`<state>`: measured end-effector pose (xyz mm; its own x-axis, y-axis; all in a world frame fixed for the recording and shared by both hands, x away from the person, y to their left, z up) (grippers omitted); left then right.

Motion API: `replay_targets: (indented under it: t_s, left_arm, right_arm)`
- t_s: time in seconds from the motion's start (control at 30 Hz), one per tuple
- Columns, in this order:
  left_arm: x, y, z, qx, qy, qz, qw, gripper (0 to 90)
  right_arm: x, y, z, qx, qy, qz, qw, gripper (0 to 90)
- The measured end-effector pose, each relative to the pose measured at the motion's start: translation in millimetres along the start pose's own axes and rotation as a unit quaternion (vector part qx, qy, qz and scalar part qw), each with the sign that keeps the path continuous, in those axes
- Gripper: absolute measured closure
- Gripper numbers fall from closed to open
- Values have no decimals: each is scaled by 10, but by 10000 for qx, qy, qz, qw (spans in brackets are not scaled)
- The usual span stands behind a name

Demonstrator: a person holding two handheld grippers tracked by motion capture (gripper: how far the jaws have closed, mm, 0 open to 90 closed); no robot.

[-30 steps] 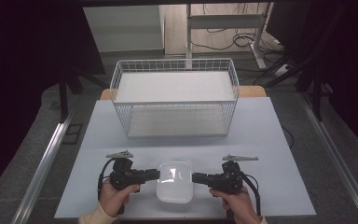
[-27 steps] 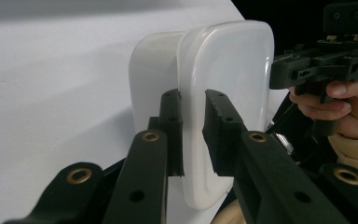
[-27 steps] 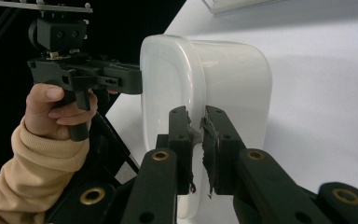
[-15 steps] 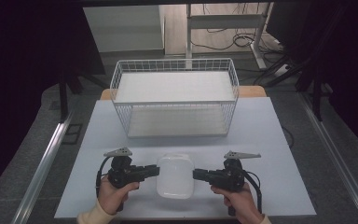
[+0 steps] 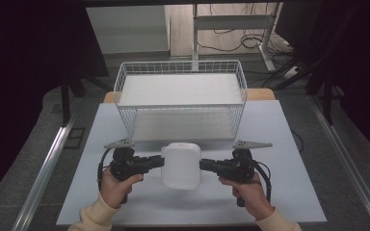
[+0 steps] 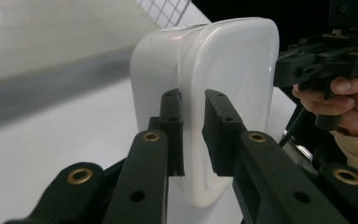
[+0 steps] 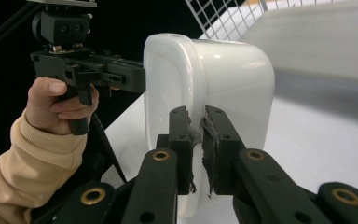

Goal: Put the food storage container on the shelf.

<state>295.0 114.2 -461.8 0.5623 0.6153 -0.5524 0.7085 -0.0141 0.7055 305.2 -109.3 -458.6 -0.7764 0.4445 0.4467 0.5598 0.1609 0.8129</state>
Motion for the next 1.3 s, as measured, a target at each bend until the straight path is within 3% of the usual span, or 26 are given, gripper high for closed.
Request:
replay_targets:
  t_s: [0.53, 1.3]
  left_arm:
    - [-101, 520, -129, -334, 65, 344, 9988, 785]
    - [-123, 980, -181, -498, 141, 466, 9976, 787]
  right_arm:
    - [9, 605, -64, -187, -77, -494, 9986, 815]
    - [-77, 1079, -73, -202, -77, -719, 9972, 814]
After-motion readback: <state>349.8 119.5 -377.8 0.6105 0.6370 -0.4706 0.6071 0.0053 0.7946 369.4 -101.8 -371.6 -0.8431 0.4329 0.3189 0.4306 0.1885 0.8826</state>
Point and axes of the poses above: each handheld gripper's, and its own axes: z roughly forward along the jaws, y roughly out of its top, x roughly to its left, the point moved 7 cm from there along z, roughly forward along the jaws, and after that the axes turned 6 degrees about -z, right-handed, at the moved point
